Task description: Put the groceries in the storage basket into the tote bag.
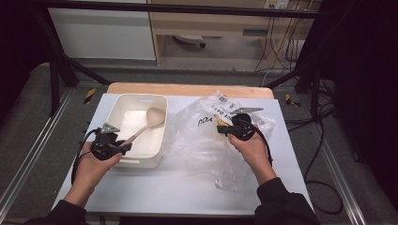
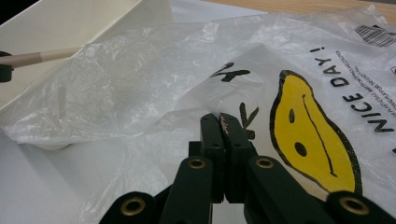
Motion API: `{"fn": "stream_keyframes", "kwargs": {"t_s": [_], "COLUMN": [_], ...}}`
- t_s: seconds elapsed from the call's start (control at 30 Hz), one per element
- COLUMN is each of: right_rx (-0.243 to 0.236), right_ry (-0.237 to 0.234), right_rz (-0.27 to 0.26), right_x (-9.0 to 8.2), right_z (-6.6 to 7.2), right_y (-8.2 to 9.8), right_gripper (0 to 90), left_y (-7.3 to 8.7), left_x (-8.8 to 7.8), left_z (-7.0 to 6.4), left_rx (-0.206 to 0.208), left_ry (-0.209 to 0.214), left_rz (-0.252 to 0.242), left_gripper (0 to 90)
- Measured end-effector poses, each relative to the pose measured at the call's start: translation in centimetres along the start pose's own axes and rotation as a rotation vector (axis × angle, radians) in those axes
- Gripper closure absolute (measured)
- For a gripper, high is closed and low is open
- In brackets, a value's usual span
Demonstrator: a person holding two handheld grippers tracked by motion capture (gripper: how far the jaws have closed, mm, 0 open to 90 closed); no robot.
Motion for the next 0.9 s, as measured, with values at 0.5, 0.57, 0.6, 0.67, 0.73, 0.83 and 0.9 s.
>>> {"fn": "stream_keyframes", "kwargs": {"t_s": [0.5,0.57,0.6,0.67,0.73,0.83,0.9], "right_rx": [0.001,0.002,0.002,0.003,0.002,-0.001,-0.002], "right_ry": [-0.002,-0.003,-0.004,-0.004,-0.007,-0.005,-0.005], "right_rz": [0.009,0.009,0.008,0.008,0.011,0.013,0.015], "right_x": [0.11,0.15,0.18,0.26,0.33,0.39,0.40], "right_z": [-0.02,-0.01,0.01,0.05,0.08,0.09,0.09], "right_y": [0.18,0.20,0.20,0.22,0.27,0.28,0.28], "right_gripper": [89.0,88.9,88.8,88.8,88.8,88.7,88.7], "left_y": [-0.49,-0.49,-0.50,-0.48,-0.41,-0.35,-0.26], "left_x": [0.66,0.77,0.80,0.79,0.72,0.57,0.36], "left_z": [-0.15,-0.17,-0.18,-0.14,-0.16,-0.13,-0.09], "left_rx": [-0.017,-0.018,-0.015,-0.004,0.013,0.031,0.035], "left_ry": [0.027,0.034,0.031,0.018,0.002,-0.013,-0.013], "left_rz": [0.014,0.027,0.025,0.019,0.011,0.000,-0.005], "left_gripper": [66.2,67.0,67.2,67.7,68.3,68.6,68.6]}}
Point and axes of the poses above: each handheld gripper's, and its own axes: x roughly forward along the jaws, y roughly out of its underside, z roughly to its left, the point moved 8 cm from there along x, roughly forward along the jaws, and after that the axes turned 13 degrees about -y, right-handed, at the moved point
